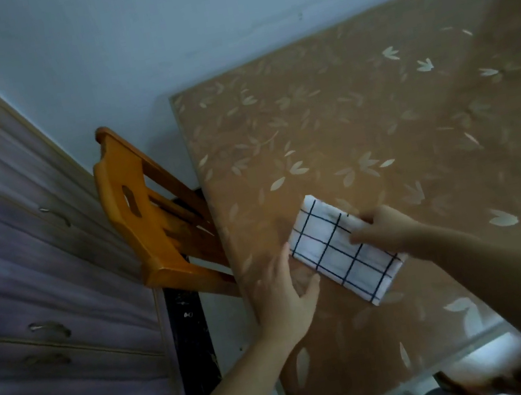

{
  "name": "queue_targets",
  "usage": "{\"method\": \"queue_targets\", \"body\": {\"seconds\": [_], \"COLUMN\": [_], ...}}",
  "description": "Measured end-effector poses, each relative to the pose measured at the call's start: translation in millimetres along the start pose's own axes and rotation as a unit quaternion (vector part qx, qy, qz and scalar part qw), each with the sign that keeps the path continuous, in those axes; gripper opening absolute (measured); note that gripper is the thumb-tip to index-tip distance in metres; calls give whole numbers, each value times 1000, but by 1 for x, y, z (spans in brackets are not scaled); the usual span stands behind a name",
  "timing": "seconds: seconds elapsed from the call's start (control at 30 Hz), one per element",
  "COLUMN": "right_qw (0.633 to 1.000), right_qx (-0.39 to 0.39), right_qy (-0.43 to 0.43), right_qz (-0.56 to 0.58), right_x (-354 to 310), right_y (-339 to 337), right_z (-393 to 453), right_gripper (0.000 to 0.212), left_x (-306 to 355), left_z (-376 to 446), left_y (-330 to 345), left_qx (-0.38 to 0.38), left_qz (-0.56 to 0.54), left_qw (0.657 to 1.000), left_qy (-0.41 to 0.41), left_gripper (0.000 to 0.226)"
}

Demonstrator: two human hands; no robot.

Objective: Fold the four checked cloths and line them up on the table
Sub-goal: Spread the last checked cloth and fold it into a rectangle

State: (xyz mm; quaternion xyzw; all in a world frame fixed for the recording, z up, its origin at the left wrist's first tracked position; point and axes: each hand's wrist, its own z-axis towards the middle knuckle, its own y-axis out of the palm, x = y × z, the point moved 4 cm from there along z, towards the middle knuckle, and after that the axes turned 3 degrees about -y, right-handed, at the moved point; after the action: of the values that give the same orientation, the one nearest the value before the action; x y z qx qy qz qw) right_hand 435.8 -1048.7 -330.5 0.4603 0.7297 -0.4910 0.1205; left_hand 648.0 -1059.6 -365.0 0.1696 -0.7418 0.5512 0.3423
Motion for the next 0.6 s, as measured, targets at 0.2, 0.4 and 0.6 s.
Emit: {"method": "queue_targets", "body": {"seconds": [0.2, 0.4, 0.6], "right_qw": [945, 924, 939], "right_qx": [-18, -15, -30], "right_qy": [-3, 16, 56], "right_qz": [328, 381, 339], "right_x": [8, 43, 77], "right_y": [-23, -28, -27], "right_z": [-33, -50, -56], "right_gripper": [17, 23, 19], "left_x": [41, 69, 59], "left_z": [10, 14, 10], "left_y": [16, 29, 36], "left_qx": [-116, -215, -244], "left_qz": [-439, -441, -336], "left_qw": [839, 831, 877], "left_qy": [-300, -262, -241], "left_gripper": [53, 23, 21]}}
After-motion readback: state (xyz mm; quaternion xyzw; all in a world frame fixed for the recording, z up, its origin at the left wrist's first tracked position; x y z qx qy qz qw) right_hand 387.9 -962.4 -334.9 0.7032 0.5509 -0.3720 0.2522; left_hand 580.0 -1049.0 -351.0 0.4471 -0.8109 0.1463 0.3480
